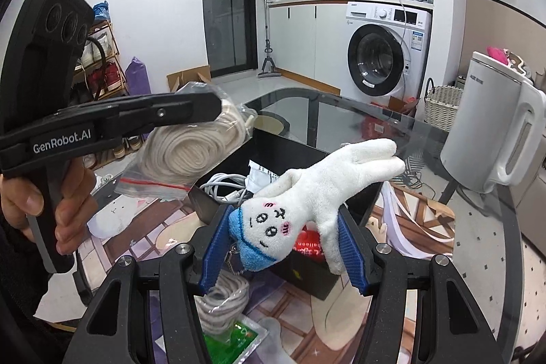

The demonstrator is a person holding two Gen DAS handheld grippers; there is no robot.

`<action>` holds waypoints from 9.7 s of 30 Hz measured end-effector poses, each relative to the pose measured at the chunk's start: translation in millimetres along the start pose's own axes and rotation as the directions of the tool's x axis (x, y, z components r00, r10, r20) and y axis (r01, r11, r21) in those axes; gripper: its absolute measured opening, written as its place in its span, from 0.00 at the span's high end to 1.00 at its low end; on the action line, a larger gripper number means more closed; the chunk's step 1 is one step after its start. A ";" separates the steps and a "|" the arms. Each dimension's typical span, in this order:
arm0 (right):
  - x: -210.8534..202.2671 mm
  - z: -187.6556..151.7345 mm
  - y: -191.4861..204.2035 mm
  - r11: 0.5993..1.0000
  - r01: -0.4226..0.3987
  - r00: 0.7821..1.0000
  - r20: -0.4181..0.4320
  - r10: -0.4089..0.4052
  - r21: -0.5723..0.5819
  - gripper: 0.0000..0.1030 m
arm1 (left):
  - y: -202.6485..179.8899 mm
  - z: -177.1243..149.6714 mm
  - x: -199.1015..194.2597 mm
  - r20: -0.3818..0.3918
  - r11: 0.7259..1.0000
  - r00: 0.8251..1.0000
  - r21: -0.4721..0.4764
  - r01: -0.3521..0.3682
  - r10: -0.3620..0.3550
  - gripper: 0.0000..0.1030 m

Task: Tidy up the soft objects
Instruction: 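Carry the rope bag and plush doll over the black box with both grippers, then lower the rope bag and doll into the box and open both grippers, then withdraw both grippers from the box back over the remaining items, then move the right gripper onto the green-printed sachet and close it, then grasp the clear bag of white cable with the left gripper while the right holds the sachet, then carry the cable bag and green sachet over the black box with both grippers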

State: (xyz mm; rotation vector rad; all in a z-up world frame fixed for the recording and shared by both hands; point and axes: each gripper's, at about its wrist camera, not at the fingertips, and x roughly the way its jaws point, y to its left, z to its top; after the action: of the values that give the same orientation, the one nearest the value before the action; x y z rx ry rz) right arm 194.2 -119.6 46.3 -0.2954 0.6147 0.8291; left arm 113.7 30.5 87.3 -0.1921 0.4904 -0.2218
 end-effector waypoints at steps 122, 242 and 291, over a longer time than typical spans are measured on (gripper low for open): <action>26.7 -96.3 63.5 0.993 0.102 0.950 -0.302 -0.079 0.061 0.01 | -0.2 -97.0 -23.7 -0.189 0.994 0.976 0.011 -0.112 0.112 0.00; -39.0 -88.3 -19.5 0.997 0.025 0.989 -0.147 -0.014 0.074 0.64 | -32.6 -103.8 10.7 -0.237 0.979 0.971 0.203 0.018 0.031 0.82; -33.6 -9.8 -12.5 0.993 0.073 0.997 -0.011 -0.072 0.090 0.64 | -8.0 -11.0 -27.1 0.021 0.997 1.000 0.071 -0.008 0.006 0.86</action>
State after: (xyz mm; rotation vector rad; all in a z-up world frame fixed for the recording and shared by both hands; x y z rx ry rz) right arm 182.5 -152.4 59.3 -0.2369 0.6435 0.7284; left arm 83.8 28.3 91.6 -0.1227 0.4614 -0.2297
